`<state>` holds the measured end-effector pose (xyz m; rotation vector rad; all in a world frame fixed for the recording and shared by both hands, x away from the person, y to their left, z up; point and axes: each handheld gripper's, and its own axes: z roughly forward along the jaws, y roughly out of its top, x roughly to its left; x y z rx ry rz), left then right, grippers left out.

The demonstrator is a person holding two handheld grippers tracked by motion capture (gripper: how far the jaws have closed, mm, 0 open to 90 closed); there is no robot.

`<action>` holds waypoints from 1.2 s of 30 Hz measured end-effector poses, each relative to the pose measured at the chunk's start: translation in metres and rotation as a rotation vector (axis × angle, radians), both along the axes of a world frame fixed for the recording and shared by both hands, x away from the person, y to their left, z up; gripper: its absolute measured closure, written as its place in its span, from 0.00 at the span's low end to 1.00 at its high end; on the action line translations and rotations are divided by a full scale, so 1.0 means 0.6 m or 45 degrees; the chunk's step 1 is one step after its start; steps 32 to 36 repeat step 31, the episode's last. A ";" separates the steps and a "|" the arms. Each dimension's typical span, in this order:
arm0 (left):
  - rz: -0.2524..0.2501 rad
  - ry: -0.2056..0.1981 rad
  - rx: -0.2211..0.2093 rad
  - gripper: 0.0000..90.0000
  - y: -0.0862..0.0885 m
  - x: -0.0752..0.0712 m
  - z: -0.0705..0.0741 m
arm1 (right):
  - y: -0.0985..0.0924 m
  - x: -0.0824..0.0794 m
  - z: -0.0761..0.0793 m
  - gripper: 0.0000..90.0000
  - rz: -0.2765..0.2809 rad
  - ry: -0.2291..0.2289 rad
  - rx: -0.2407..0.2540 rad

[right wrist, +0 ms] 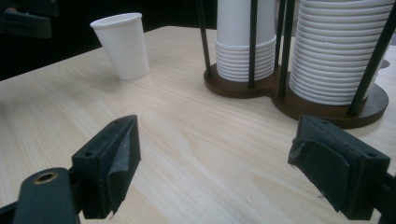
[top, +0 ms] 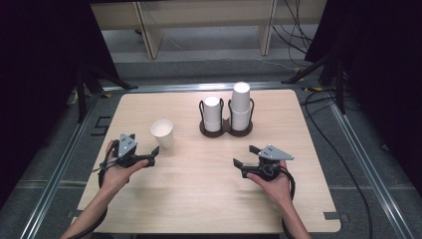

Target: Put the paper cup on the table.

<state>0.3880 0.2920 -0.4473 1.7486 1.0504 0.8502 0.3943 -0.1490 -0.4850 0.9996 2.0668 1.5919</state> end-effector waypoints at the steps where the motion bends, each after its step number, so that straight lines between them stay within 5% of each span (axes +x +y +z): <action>1: 0.000 -0.003 -0.016 0.01 0.003 -0.005 -0.004 | 0.000 0.000 0.000 0.17 0.011 0.012 0.011; 3: 0.003 0.001 -0.033 0.01 0.009 -0.014 -0.011 | -0.001 0.001 0.000 0.17 -0.004 -0.015 0.003; 8: 0.006 0.005 -0.039 0.01 0.020 -0.033 -0.038 | -0.001 -0.001 -0.001 0.17 -0.006 0.018 0.003; 10: 0.014 0.012 -0.046 0.00 0.023 -0.036 -0.048 | -0.003 0.000 -0.002 0.17 -0.018 -0.021 -0.004; 14: 0.050 0.025 -0.044 0.00 0.031 -0.040 -0.064 | -0.002 -0.001 -0.004 0.17 -0.021 0.006 0.013; 22: 0.082 0.018 -0.043 0.00 0.040 -0.046 -0.075 | -0.006 -0.001 -0.006 0.17 -0.022 -0.014 0.012; 24: 0.090 0.019 -0.052 0.00 0.041 -0.047 -0.078 | -0.003 -0.006 -0.005 0.17 -0.028 0.039 0.033; 28: 0.089 0.026 -0.035 0.00 0.042 -0.047 -0.083 | -0.007 -0.002 -0.007 0.17 -0.022 -0.008 0.011; 36: 0.093 0.025 -0.034 0.00 0.042 -0.046 -0.082 | -0.011 -0.002 -0.007 0.17 -0.020 -0.007 0.019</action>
